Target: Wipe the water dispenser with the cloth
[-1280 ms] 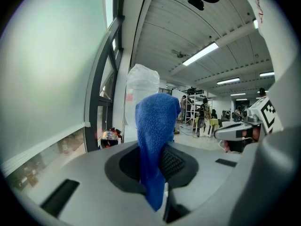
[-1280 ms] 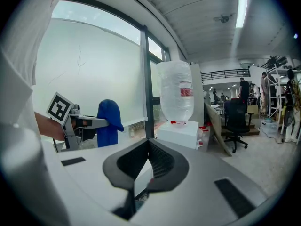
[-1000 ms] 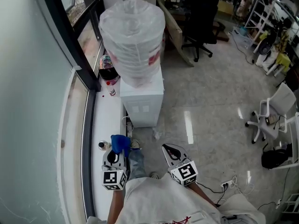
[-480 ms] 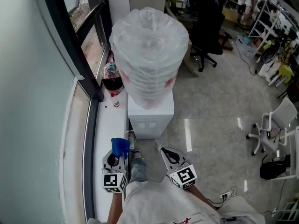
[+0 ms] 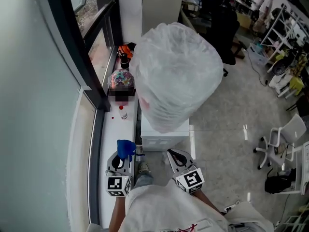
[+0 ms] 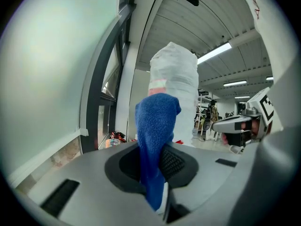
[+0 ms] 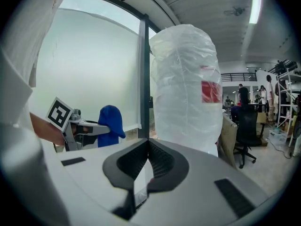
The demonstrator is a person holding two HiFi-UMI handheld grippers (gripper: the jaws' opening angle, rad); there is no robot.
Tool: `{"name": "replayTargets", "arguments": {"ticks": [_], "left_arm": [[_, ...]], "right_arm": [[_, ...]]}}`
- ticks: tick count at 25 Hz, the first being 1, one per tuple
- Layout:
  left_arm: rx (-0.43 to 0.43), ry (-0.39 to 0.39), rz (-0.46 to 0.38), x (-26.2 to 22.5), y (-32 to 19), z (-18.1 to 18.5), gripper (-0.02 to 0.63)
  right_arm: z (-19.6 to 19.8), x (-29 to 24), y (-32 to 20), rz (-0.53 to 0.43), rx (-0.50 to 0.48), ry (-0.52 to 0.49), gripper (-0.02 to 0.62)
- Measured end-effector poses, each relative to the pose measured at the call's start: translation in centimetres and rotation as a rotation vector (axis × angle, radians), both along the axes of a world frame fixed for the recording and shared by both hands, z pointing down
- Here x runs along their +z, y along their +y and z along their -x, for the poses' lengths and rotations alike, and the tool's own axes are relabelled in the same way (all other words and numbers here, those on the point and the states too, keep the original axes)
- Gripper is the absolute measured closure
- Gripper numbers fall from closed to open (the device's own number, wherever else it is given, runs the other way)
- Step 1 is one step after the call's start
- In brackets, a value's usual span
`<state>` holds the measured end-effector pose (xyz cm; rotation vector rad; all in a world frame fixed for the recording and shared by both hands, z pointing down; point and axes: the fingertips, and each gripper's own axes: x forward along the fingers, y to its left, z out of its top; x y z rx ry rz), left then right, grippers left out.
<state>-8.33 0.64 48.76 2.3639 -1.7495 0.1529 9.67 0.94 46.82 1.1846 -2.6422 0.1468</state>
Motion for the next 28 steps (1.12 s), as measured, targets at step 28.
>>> {"name": "replayTargets", "arguments": {"ticks": [28], "left_arm": [[0.095, -0.005, 0.105, 3.6, -8.6, 0.5, 0.543]], "right_arm": [[1.8, 1.2, -7.2, 0.058, 0.063, 0.029, 0.581]]}}
